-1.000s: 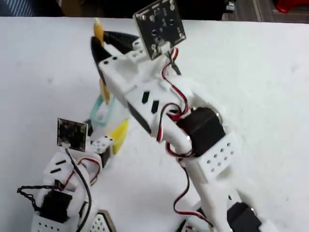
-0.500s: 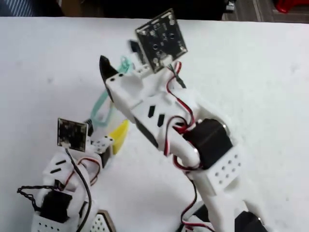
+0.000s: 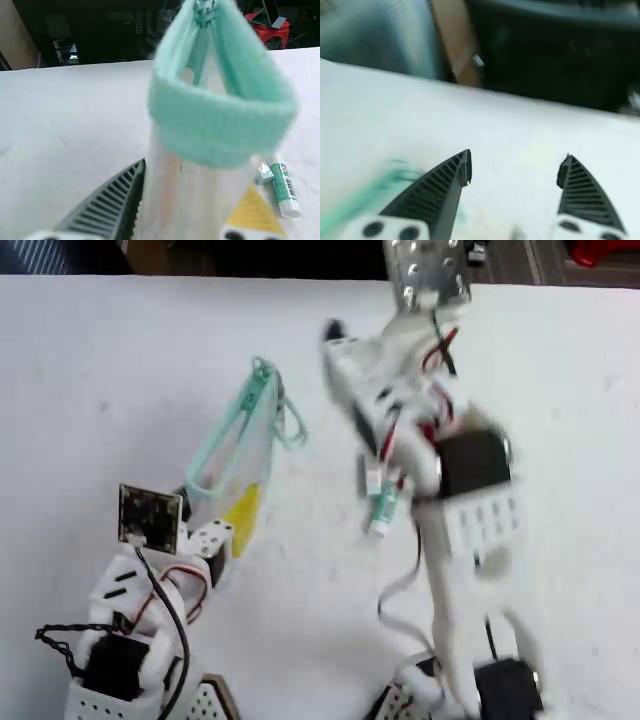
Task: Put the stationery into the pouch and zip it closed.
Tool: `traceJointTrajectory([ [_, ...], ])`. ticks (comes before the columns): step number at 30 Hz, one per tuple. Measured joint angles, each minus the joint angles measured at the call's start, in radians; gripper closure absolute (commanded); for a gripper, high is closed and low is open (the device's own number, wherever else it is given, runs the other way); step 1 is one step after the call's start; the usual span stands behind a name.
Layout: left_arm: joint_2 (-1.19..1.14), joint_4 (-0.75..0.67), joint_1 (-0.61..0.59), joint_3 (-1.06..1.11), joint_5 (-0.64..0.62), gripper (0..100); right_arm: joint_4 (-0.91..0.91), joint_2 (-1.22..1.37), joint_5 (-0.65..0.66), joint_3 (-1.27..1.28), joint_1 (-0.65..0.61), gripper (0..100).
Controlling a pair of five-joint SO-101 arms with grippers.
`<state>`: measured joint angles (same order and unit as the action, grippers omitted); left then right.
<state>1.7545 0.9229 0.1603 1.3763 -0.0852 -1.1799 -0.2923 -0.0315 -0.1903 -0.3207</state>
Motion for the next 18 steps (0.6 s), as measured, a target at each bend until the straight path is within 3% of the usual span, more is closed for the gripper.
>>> traceJointTrajectory([
  [4, 0.0, 0.0, 0.0, 0.0, 0.0, 77, -0.06, 0.18, 0.0, 0.0, 0.075, 73.6],
  [18, 0.0, 0.0, 0.0, 0.0, 0.0, 77, -0.032, 0.697, 0.0, 0.0, 0.084, 73.7],
])
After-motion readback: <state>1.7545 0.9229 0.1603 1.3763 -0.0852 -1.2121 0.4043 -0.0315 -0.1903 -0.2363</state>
